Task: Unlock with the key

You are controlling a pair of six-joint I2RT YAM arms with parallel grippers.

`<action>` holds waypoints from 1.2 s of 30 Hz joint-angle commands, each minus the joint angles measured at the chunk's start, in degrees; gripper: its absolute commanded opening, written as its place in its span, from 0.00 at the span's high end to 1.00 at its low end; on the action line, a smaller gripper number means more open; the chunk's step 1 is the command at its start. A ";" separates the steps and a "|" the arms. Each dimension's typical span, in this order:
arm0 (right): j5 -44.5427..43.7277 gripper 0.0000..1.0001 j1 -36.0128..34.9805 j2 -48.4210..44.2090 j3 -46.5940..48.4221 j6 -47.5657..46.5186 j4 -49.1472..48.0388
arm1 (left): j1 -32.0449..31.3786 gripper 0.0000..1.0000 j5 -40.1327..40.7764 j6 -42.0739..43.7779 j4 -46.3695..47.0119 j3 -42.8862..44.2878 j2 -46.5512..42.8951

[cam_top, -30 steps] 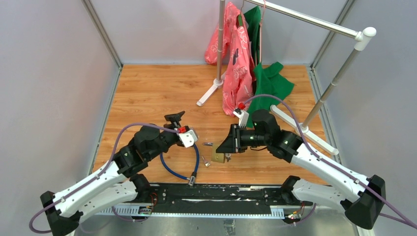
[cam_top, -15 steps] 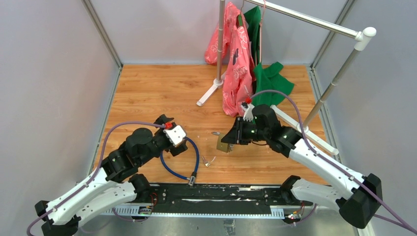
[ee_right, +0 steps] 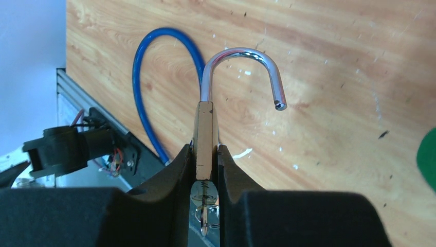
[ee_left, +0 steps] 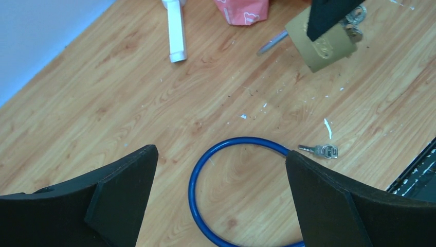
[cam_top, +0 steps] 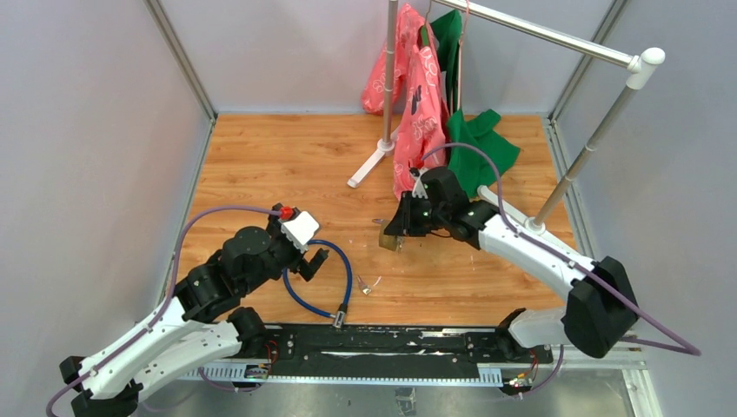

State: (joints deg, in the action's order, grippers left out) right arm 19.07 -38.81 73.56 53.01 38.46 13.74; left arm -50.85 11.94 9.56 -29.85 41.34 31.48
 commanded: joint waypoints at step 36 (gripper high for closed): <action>2.01 1.00 0.34 28.68 4.10 -0.30 -27.52 | -0.13 0.00 4.29 -14.13 -1.40 -4.03 -5.13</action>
State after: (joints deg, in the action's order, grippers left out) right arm 18.15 -38.46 101.10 57.32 35.55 -9.41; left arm -50.85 14.90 -3.09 -31.03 37.85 26.52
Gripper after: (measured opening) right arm 0.210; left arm 1.000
